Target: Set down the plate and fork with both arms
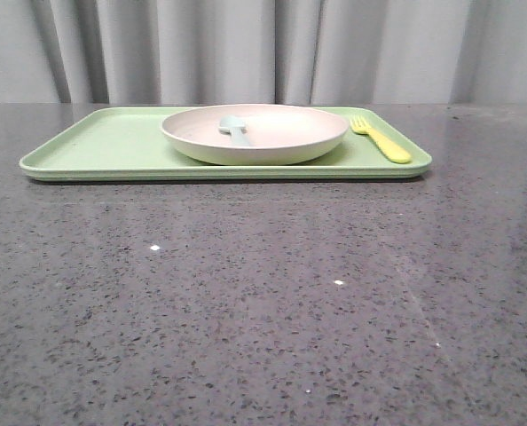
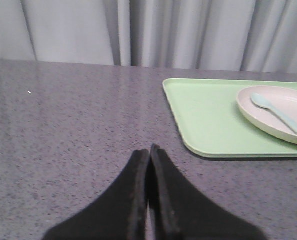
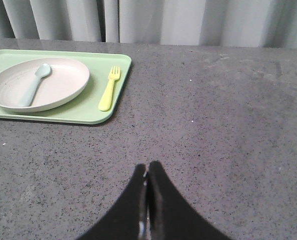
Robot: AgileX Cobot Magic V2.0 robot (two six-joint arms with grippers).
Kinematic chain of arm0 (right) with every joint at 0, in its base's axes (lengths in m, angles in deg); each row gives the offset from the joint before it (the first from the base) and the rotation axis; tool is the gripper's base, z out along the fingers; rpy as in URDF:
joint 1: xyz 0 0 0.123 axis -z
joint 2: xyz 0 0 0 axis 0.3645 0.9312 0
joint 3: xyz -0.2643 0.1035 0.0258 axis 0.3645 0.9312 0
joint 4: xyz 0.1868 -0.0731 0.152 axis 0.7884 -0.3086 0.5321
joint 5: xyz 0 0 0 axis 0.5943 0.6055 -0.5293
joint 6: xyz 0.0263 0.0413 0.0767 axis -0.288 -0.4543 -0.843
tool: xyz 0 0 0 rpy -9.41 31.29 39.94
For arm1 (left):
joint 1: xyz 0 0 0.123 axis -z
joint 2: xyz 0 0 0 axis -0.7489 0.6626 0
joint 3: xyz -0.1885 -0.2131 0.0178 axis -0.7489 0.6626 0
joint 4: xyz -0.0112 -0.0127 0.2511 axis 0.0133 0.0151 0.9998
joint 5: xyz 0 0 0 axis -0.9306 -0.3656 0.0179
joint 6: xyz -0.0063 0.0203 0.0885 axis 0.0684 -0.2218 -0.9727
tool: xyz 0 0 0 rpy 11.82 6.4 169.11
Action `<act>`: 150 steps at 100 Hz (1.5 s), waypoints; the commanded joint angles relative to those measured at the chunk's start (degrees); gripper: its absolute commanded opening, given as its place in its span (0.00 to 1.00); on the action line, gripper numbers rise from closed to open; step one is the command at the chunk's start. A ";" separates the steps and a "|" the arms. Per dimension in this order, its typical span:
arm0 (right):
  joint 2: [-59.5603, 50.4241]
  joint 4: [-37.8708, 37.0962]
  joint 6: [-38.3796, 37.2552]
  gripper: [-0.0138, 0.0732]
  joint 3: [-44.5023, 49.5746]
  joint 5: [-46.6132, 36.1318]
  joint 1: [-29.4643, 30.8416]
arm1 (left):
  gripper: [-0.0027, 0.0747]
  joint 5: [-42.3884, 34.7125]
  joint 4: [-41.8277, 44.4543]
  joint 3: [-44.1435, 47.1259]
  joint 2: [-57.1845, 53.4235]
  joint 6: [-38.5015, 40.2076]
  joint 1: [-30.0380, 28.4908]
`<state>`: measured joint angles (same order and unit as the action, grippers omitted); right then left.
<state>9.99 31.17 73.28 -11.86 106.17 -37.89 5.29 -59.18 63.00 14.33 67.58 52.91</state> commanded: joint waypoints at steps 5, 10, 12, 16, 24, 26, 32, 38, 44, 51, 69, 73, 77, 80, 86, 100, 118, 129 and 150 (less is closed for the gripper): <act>0.79 -1.37 -0.11 0.08 -1.18 -4.67 0.32 | 0.01 -12.64 -2.50 4.30 -1.84 -5.23 -5.12; 0.79 -1.37 -0.11 0.08 -1.18 -4.67 0.32 | 0.01 -13.92 -2.50 6.25 -3.36 -5.23 -6.36; 0.79 -1.37 -0.11 0.08 -1.18 -4.67 0.32 | 0.01 -14.05 -2.50 7.04 -3.80 -5.23 -6.78; 0.79 -1.37 -0.11 0.08 -1.18 -4.67 0.32 | 0.01 -13.92 -2.50 8.39 -5.19 -5.23 -7.56; 0.79 -1.37 -0.11 0.08 -1.18 -4.67 0.32 | 0.01 -13.92 -2.50 12.12 -8.59 -5.23 -8.46; 0.79 -1.37 -0.11 0.08 -1.18 -4.67 0.32 | 0.01 -14.04 -2.50 13.09 -9.16 -5.23 -8.72; 0.79 -1.37 -0.11 0.08 -1.18 -4.67 0.32 | 0.01 -15.03 -2.50 15.70 -11.53 -5.23 -8.73; 0.79 -1.37 -0.11 0.08 -1.18 -4.73 0.32 | 0.01 -16.19 -2.63 17.61 -12.18 -5.23 -8.73; 0.73 -1.37 -0.11 0.08 -1.18 -4.62 0.32 | 0.01 -13.29 -2.63 17.16 -12.07 -5.23 -8.73; 0.73 -1.37 -0.11 0.08 -1.18 -4.87 0.32 | 0.01 -13.63 -2.63 17.39 -12.07 -5.23 -8.73; 0.73 -1.37 -0.11 0.08 -1.08 -4.87 0.32 | 0.01 -14.10 -2.63 17.39 -12.07 -5.23 -8.73; 0.73 -1.37 -0.11 0.08 -1.08 -4.87 0.32 | 0.01 -14.10 -2.63 17.39 -12.07 -5.23 -8.73; 0.73 -1.37 -0.11 0.08 -1.08 -4.87 0.32 | 0.01 -14.10 -2.63 17.39 -12.07 -5.23 -8.73; 0.73 -1.37 -0.11 0.08 -1.08 -4.87 0.32 | 0.01 -14.10 -2.63 17.39 -12.07 -5.23 -8.73; 0.73 -1.37 -0.11 0.08 -1.08 -4.87 0.32 | 0.01 -14.10 -2.63 17.39 -12.07 -5.23 -8.73; 0.73 -1.37 -0.11 0.08 -1.08 -4.87 0.32 | 0.01 -14.10 -2.63 17.39 -12.07 -5.23 -8.73; 0.73 -1.37 -0.11 0.08 -1.08 -4.87 0.32 | 0.01 -14.10 -2.63 17.39 -12.07 -5.23 -8.73; 0.73 -1.37 -0.11 0.08 -1.08 -4.87 0.32 | 0.01 -14.10 -2.63 17.39 -12.07 -5.23 -8.73; 0.73 -1.37 -0.11 0.08 -1.08 -4.87 0.32 | 0.01 -14.10 -2.63 17.39 -12.07 -5.23 -8.73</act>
<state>9.85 31.14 73.28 -11.76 106.03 -37.89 -4.24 -61.29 79.64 3.99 62.34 44.30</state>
